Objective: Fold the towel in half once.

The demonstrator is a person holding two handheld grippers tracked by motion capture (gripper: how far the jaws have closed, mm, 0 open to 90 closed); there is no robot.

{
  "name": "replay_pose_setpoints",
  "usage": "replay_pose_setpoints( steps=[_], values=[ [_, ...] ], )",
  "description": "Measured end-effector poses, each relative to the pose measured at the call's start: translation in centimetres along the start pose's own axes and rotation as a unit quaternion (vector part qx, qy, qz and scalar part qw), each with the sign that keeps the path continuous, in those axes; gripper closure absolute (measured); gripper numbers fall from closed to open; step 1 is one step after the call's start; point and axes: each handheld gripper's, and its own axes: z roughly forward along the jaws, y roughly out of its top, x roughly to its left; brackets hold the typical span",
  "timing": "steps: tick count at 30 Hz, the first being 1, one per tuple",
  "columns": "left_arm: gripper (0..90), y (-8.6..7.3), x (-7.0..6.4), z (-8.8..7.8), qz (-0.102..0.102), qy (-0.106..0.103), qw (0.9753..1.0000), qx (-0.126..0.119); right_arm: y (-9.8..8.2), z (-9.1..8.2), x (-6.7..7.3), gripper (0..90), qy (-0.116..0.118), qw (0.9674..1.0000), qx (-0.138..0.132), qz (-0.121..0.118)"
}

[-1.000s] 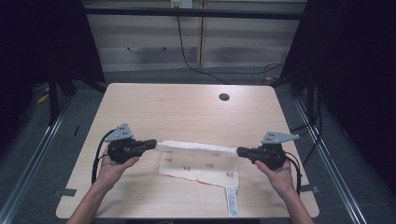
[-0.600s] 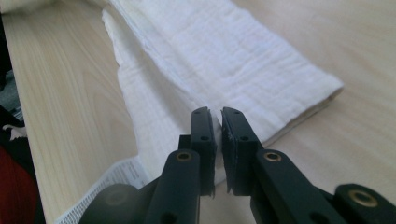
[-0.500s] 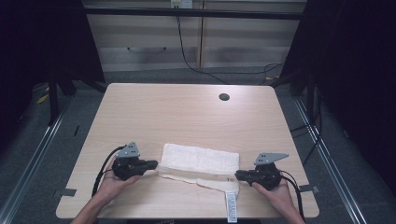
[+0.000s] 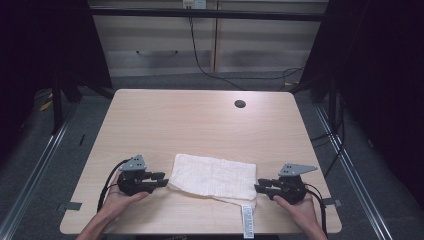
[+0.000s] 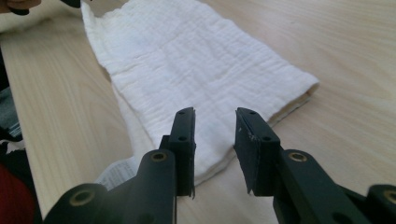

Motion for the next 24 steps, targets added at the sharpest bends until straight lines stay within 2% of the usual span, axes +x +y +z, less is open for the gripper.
replay_pose_setpoints(
  steps=[6,8,9,10,11,13,16,18,21,22,24],
  values=[
    [55.9,0.5,0.5,-0.2,-0.012,-0.004,0.9998,-0.015,0.3,0.1,-0.8,72.2,-0.007,0.9999,-0.006,0.008],
    [55.2,0.7,0.7,-0.2,-0.013,-0.002,0.9998,-0.018,0.6,0.4,-1.1,71.1,-0.010,0.9999,-0.003,0.009],
    [55.4,1.3,1.2,0.0,-0.018,0.005,0.9995,-0.023,0.7,0.6,-1.3,70.6,-0.012,0.9999,-0.001,0.011],
    [57.3,1.6,1.5,0.2,-0.016,0.004,0.9996,-0.021,1.0,0.9,-1.5,70.5,-0.012,0.9998,0.001,0.012],
    [59.1,2.0,1.9,0.6,-0.015,0.008,0.9997,-0.020,1.1,1.2,-1.6,70.5,-0.012,0.9998,0.003,0.013],
    [59.6,2.8,2.7,1.3,-0.030,0.014,0.9993,-0.019,1.7,1.8,-2.0,71.2,-0.014,0.9998,0.010,0.008],
    [63.0,3.6,3.0,2.3,-0.023,0.013,0.9995,-0.016,2.6,2.9,-2.3,76.2,-0.013,0.9998,0.012,0.002],
    [65.7,4.5,3.4,4.0,-0.021,0.015,0.9996,-0.012,3.1,3.9,-2.5,77.8,-0.015,0.9996,0.023,-0.011],
    [66.2,5.0,3.8,6.2,-0.022,0.023,0.9994,0.016,3.5,5.2,-2.7,78.5,-0.014,0.9992,0.035,-0.011],
    [66.5,5.0,3.9,6.8,-0.023,0.030,0.9991,0.018,3.5,5.6,-2.8,78.9,-0.017,0.9990,0.039,-0.013],
    [68.4,4.8,3.9,7.8,-0.028,0.026,0.9990,0.023,3.6,6.3,-3.0,79.4,-0.017,0.9988,0.046,-0.009]
  ],
)
